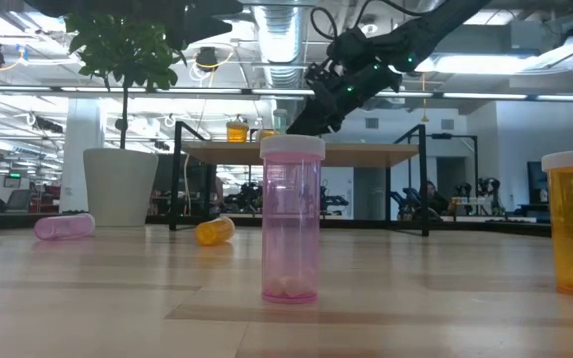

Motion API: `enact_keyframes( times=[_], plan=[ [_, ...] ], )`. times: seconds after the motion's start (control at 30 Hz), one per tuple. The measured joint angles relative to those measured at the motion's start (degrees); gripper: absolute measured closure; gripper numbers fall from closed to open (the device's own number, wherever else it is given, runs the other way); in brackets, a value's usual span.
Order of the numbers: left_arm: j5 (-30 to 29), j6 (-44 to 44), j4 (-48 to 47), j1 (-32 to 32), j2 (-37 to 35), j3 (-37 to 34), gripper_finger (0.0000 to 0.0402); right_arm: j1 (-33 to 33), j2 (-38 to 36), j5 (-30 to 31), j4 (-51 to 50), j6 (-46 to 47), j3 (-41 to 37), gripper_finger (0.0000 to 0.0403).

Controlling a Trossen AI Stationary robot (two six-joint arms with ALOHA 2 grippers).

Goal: Pick and place medicine bottles onto shelf by color
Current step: Adjust the large orange pill bottle on the shelf, then adjust the green pill bottle on the shelf

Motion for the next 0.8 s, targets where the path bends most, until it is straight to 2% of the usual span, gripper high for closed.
enact_keyframes(
  times=[0.47,0.8],
  plan=[
    [-0.02,-0.22,-0.55,0.00,0.02,0.02,0.0095,-0.02,-0.09,0.00,-0.15,-0.02,-0.02,0.0276],
    [-0.02,-0.22,-0.54,0.00,0.02,0.02,0.0095,-0.09,-0.09,0.00,-0.92,0.04,-0.02,0.0275]
  ],
)
